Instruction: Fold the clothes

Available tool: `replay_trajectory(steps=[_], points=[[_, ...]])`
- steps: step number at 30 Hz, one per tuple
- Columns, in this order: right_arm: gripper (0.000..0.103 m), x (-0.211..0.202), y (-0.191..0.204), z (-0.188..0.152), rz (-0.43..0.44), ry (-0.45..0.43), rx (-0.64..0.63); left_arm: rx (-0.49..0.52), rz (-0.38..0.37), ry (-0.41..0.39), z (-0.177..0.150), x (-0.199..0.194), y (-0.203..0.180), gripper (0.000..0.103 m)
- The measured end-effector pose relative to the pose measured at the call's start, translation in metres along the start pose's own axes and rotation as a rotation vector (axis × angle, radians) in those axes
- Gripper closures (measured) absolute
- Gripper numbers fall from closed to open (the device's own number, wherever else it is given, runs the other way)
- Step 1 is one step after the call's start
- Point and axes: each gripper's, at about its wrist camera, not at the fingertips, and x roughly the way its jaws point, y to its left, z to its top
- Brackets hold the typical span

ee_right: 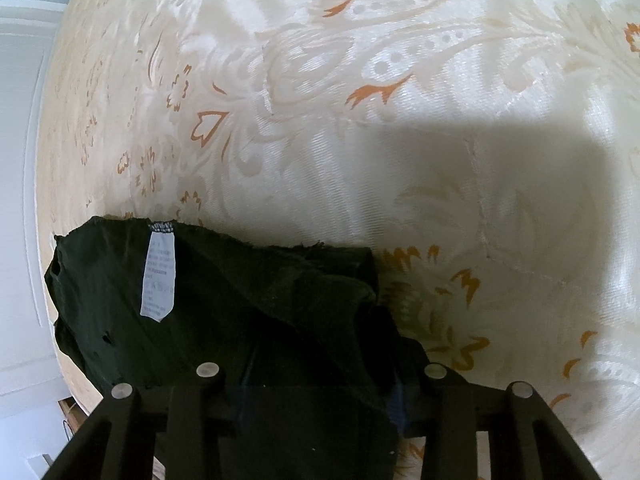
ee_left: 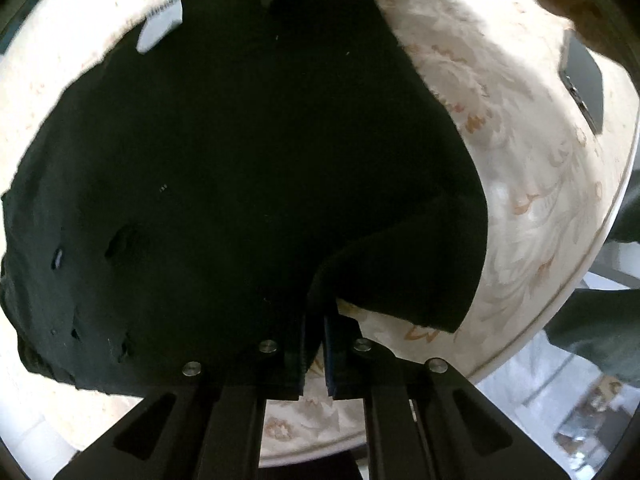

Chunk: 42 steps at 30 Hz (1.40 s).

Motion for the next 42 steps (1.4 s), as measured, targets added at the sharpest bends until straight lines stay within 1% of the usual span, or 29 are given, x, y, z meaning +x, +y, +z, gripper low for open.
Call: replay_trajectory(steps=[1,2,3,4,5,6,8,10,11,12,13,17,19,20,21,22,24,26,29,33,34,36,38,41,42], points=[[0.062,-0.001,-0.002,0.001,0.003,-0.001,0.003,-0.026,-0.006,0.011,0.003,0.0,0.003,0.096],[0.062,-0.003,-0.004,0.002,0.005,-0.003,0.005,-0.042,0.001,0.002,0.004,-0.002,0.004,0.096],[0.062,-0.003,-0.005,0.002,0.007,-0.005,0.006,-0.037,0.032,-0.033,0.003,-0.005,0.003,0.096],[0.062,-0.004,-0.006,0.002,0.009,-0.008,0.006,0.003,0.095,-0.099,0.001,-0.01,-0.002,0.096],[0.062,-0.004,-0.006,0.001,0.011,-0.011,0.006,0.035,0.136,-0.144,-0.002,-0.012,-0.007,0.096],[0.062,-0.004,-0.006,0.001,0.013,-0.012,0.006,0.036,0.133,-0.149,-0.004,-0.011,-0.008,0.096],[0.062,-0.005,-0.008,0.001,0.02,-0.013,0.007,-0.001,0.103,-0.126,-0.007,-0.005,-0.007,0.097],[0.062,-0.005,-0.009,0.0,0.029,-0.014,0.011,0.04,0.142,-0.151,-0.011,-0.004,-0.015,0.097],[0.062,-0.006,-0.01,0.0,0.033,-0.015,0.013,0.042,0.136,-0.149,-0.012,-0.003,-0.016,0.097],[0.062,-0.006,-0.01,0.0,0.036,-0.016,0.014,0.006,0.105,-0.132,-0.013,-0.001,-0.013,0.097],[0.062,-0.006,-0.01,0.0,0.037,-0.017,0.015,-0.008,0.099,-0.13,-0.014,0.0,-0.012,0.097],[0.064,-0.004,-0.008,-0.002,0.032,-0.022,0.007,0.049,0.154,-0.175,-0.019,-0.001,-0.022,0.097],[0.071,-0.003,-0.005,-0.002,0.017,-0.024,-0.004,0.045,0.167,-0.195,-0.021,-0.004,-0.024,0.097],[0.081,-0.004,-0.006,-0.003,0.003,-0.027,-0.012,0.041,0.17,-0.206,-0.023,-0.006,-0.025,0.097],[0.089,-0.005,-0.008,-0.004,0.005,-0.033,-0.012,0.03,0.162,-0.212,-0.024,-0.008,-0.024,0.098],[0.091,-0.008,-0.01,-0.006,0.018,-0.041,-0.004,-0.014,0.117,-0.208,-0.026,-0.01,-0.018,0.098],[0.095,-0.014,-0.01,-0.012,0.033,-0.067,0.015,-0.143,-0.013,-0.185,-0.031,-0.014,0.0,0.098],[0.096,-0.021,-0.004,-0.018,0.034,-0.092,0.018,-0.24,-0.128,-0.188,-0.039,-0.02,0.017,0.098],[0.097,-0.036,0.009,-0.024,0.046,-0.136,0.04,-0.353,-0.271,-0.198,-0.05,-0.029,0.041,0.098],[0.097,-0.06,0.028,-0.032,0.073,-0.209,0.103,-0.557,-0.486,-0.21,-0.068,-0.034,0.083,0.098],[0.097,-0.064,0.035,-0.035,0.063,-0.218,0.111,-0.597,-0.523,-0.215,-0.073,-0.034,0.094,0.098],[0.097,-0.068,0.053,-0.039,0.043,-0.232,0.101,-0.651,-0.571,-0.23,-0.082,-0.033,0.113,0.098],[0.097,-0.071,0.078,-0.042,0.034,-0.24,0.079,-0.689,-0.593,-0.249,-0.092,-0.033,0.134,0.098],[0.097,-0.065,0.12,-0.039,0.054,-0.247,0.037,-0.75,-0.595,-0.278,-0.105,-0.033,0.185,0.098],[0.097,-0.06,0.133,-0.036,0.06,-0.244,0.022,-0.782,-0.6,-0.289,-0.119,-0.028,0.208,0.098]])
